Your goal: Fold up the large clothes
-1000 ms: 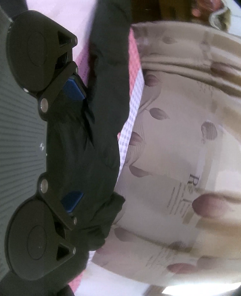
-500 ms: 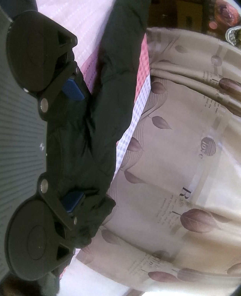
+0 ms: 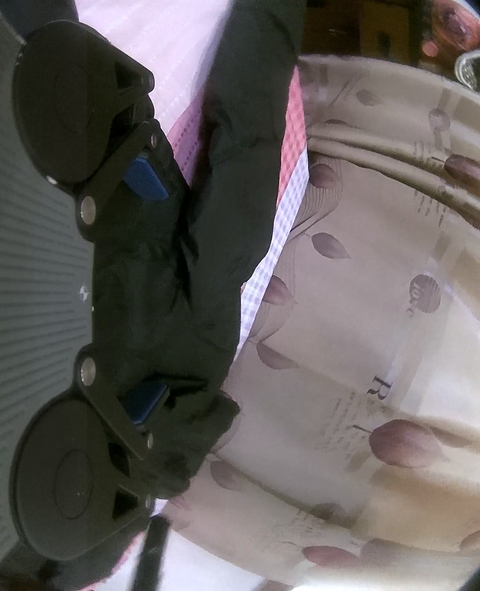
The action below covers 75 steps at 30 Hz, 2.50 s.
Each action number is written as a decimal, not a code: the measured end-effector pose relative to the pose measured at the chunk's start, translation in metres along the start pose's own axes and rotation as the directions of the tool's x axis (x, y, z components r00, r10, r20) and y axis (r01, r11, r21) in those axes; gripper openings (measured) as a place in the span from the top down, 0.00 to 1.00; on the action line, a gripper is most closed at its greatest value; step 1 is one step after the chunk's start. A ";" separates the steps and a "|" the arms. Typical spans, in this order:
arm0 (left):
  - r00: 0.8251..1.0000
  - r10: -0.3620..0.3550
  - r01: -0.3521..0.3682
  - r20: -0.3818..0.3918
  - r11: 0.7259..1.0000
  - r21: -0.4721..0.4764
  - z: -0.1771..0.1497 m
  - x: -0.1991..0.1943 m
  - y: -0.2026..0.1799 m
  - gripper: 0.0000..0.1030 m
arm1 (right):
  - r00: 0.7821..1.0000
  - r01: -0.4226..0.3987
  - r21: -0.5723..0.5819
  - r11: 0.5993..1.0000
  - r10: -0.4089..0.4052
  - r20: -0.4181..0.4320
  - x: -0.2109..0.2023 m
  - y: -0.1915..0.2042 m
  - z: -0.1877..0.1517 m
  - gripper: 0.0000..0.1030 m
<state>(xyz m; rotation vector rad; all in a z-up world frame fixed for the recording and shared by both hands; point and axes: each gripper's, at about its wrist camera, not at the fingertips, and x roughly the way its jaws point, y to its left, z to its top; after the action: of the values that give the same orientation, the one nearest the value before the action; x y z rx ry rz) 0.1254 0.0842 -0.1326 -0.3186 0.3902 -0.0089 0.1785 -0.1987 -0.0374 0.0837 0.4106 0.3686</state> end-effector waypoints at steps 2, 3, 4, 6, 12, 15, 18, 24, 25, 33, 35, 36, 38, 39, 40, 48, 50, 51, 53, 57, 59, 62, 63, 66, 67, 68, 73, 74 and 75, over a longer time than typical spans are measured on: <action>1.000 0.019 -0.019 -0.008 0.999 0.026 -0.001 0.001 -0.002 0.00 | 0.999 0.020 0.002 1.000 -0.020 -0.036 0.016 0.000 0.010 0.69; 0.999 0.031 -0.030 -0.013 0.999 0.039 -0.001 0.001 -0.004 0.00 | 0.999 0.033 -0.019 0.999 -0.034 -0.036 0.026 0.005 0.014 0.69; 0.999 0.042 -0.041 -0.018 0.998 0.054 -0.001 0.002 -0.006 0.00 | 0.998 0.048 -0.048 0.998 -0.050 -0.036 0.037 0.010 0.016 0.69; 0.997 0.069 -0.067 -0.027 0.994 0.083 -0.002 0.004 -0.010 0.00 | 0.996 0.063 -0.054 0.997 -0.066 -0.063 0.060 0.015 0.017 0.69; 0.986 0.150 -0.133 -0.074 0.973 0.190 -0.005 0.015 -0.025 0.00 | 0.974 0.009 -0.193 0.981 -0.052 -0.219 0.115 0.040 -0.020 0.70; 0.984 0.160 -0.141 -0.078 0.969 0.205 -0.006 0.016 -0.025 0.00 | 0.978 0.005 -0.196 0.980 -0.046 -0.205 0.112 0.040 -0.024 0.70; 0.983 0.162 -0.142 -0.082 0.969 0.203 -0.006 0.015 -0.024 0.00 | 0.979 0.009 -0.188 0.982 -0.047 -0.196 0.111 0.040 -0.026 0.70; 0.981 0.172 -0.153 -0.087 0.968 0.198 -0.005 0.017 -0.026 0.00 | 0.975 0.117 -0.233 0.965 -0.157 -0.160 0.107 0.049 -0.027 0.40; 0.981 0.173 -0.153 -0.088 0.968 0.197 -0.005 0.017 -0.026 0.00 | 0.971 0.142 -0.220 0.965 -0.179 -0.160 0.107 0.047 -0.026 0.27; 0.981 0.166 -0.149 -0.105 0.977 0.155 -0.004 0.018 -0.019 0.00 | 0.955 0.209 -0.213 0.955 -0.246 -0.168 0.109 0.045 -0.025 0.10; 0.980 0.167 -0.150 -0.104 0.977 0.153 -0.004 0.018 -0.019 0.00 | 0.953 0.210 -0.204 0.956 -0.247 -0.174 0.110 0.043 -0.025 0.08; 0.980 0.168 -0.151 -0.104 0.976 0.154 -0.004 0.018 -0.020 0.00 | 0.953 0.211 -0.204 0.956 -0.248 -0.175 0.110 0.043 -0.025 0.08; 0.980 0.172 -0.154 -0.105 0.975 0.160 -0.004 0.019 -0.021 0.00 | 0.952 0.213 -0.204 0.956 -0.249 -0.175 0.111 0.042 -0.025 0.08; 0.979 0.172 -0.154 -0.105 0.975 0.162 -0.004 0.019 -0.022 0.00 | 0.953 0.212 -0.203 0.956 -0.249 -0.175 0.111 0.042 -0.025 0.08; 0.980 0.172 -0.154 -0.105 0.975 0.162 -0.005 0.019 -0.022 0.00 | 0.953 0.210 -0.200 0.957 -0.246 -0.176 0.111 0.042 -0.024 0.08; 0.979 0.172 -0.154 -0.106 0.975 0.162 -0.005 0.019 -0.021 0.00 | 0.955 0.208 -0.194 0.959 -0.242 -0.173 0.111 0.041 -0.025 0.08; 0.979 0.175 -0.156 -0.106 0.974 0.166 -0.005 0.019 -0.021 0.00 | 0.955 0.208 -0.193 0.959 -0.242 -0.173 0.110 0.041 -0.025 0.08; 0.979 0.175 -0.156 -0.105 0.973 0.168 -0.005 0.018 -0.021 0.00 | 0.955 0.207 -0.191 0.960 -0.240 -0.174 0.110 0.040 -0.025 0.08; 0.979 0.175 -0.156 -0.105 0.973 0.169 -0.005 0.018 -0.021 0.00 | 0.955 0.206 -0.190 0.960 -0.240 -0.173 0.110 0.041 -0.025 0.07; 0.979 0.175 -0.156 -0.105 0.973 0.170 -0.005 0.018 -0.020 0.00 | 0.955 0.208 -0.189 0.960 -0.241 -0.172 0.110 0.041 -0.025 0.07; 0.979 0.176 -0.156 -0.105 0.973 0.169 -0.006 0.019 -0.021 0.00 | 0.955 0.209 -0.189 0.960 -0.241 -0.172 0.109 0.042 -0.025 0.07; 0.979 0.175 -0.156 -0.105 0.973 0.170 -0.006 0.018 -0.020 0.00 | 0.955 0.208 -0.188 0.960 -0.241 -0.172 0.109 0.042 -0.025 0.07; 0.979 0.175 -0.156 -0.105 0.973 0.170 -0.006 0.018 -0.020 0.00 | 0.955 0.208 -0.188 0.960 -0.241 -0.172 0.109 0.042 -0.025 0.07; 0.979 0.175 -0.155 -0.105 0.973 0.169 -0.006 0.018 -0.020 0.00 | 0.955 0.208 -0.188 0.960 -0.241 -0.171 0.109 0.042 -0.025 0.07; 0.979 0.175 -0.155 -0.105 0.973 0.169 -0.006 0.018 -0.020 0.00 | 0.955 0.208 -0.188 0.960 -0.241 -0.172 0.109 0.042 -0.025 0.07; 0.979 0.175 -0.155 -0.105 0.973 0.170 -0.006 0.018 -0.020 0.00 | 0.955 0.209 -0.188 0.960 -0.241 -0.172 0.109 0.042 -0.025 0.07; 0.979 0.174 -0.155 -0.104 0.973 0.170 -0.006 0.018 -0.020 0.00 | 0.955 0.208 -0.188 0.960 -0.241 -0.171 0.109 0.042 -0.025 0.07; 0.979 0.174 -0.155 -0.104 0.973 0.169 -0.006 0.018 -0.020 0.00 | 0.955 0.209 -0.188 0.960 -0.241 -0.171 0.109 0.042 -0.025 0.07; 0.979 0.174 -0.155 -0.104 0.973 0.169 -0.006 0.019 -0.020 0.00 | 0.955 0.209 -0.188 0.960 -0.241 -0.171 0.109 0.042 -0.025 0.07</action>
<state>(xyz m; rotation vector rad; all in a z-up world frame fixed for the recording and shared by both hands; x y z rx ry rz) 0.1414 0.0618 -0.1383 -0.1265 0.5301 0.1038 0.2473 -0.1196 -0.0949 -0.1649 0.5730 0.1841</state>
